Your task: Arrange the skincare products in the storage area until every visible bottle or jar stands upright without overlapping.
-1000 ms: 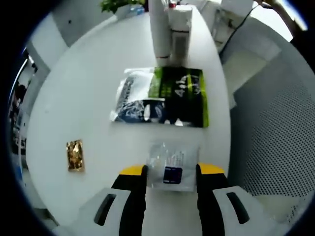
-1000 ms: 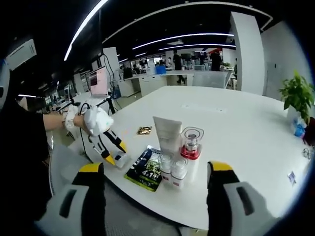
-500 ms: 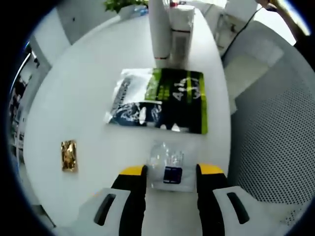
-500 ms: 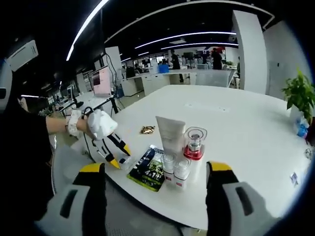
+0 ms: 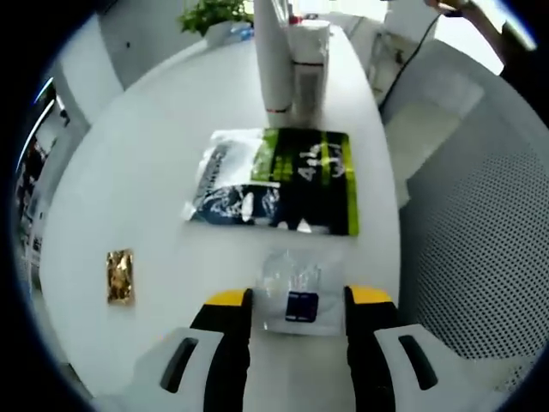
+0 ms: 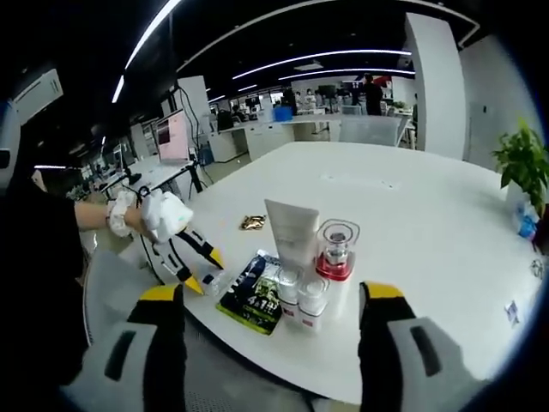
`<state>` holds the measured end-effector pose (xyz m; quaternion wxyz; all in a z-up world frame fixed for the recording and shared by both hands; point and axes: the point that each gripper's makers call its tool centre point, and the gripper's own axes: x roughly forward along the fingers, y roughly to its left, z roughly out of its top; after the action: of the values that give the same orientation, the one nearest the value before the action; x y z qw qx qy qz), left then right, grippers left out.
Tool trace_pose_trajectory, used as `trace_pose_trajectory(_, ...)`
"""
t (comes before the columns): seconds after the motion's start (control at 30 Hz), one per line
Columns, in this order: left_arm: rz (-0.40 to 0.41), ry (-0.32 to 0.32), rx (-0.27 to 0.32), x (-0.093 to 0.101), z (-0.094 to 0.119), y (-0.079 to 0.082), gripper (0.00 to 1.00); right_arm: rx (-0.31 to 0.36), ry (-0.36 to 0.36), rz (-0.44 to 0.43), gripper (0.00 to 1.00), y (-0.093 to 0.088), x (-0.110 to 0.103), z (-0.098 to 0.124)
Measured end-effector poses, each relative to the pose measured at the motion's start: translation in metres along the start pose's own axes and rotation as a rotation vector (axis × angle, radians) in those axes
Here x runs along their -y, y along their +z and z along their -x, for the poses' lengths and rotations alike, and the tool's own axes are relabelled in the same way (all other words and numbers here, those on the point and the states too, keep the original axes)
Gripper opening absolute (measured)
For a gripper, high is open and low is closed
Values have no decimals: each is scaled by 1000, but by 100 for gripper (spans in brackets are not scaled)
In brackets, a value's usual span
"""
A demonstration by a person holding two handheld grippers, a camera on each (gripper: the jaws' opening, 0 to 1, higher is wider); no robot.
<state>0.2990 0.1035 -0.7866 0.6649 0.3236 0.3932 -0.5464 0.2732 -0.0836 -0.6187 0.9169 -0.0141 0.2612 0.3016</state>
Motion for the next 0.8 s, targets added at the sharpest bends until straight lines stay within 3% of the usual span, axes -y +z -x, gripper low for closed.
trace_pose_trajectory(0.13, -5, -3, 15, 0, 0, 2, 47, -5, -7, -1, 84, 0, 3, 0)
trace_pose_trajectory(0.3, 32, 27, 41, -7, -1, 1, 60, -15, -12, -1, 84, -2, 7, -2)
trace_pose_trajectory(0.63, 56, 26, 86, -7, 9, 4, 64, -44, -1, 5, 84, -3, 7, -9)
trace_pose_trajectory(0.8, 153, 108, 168, -39, 30, 9, 65, -58, -4, 12, 84, -2, 12, -12)
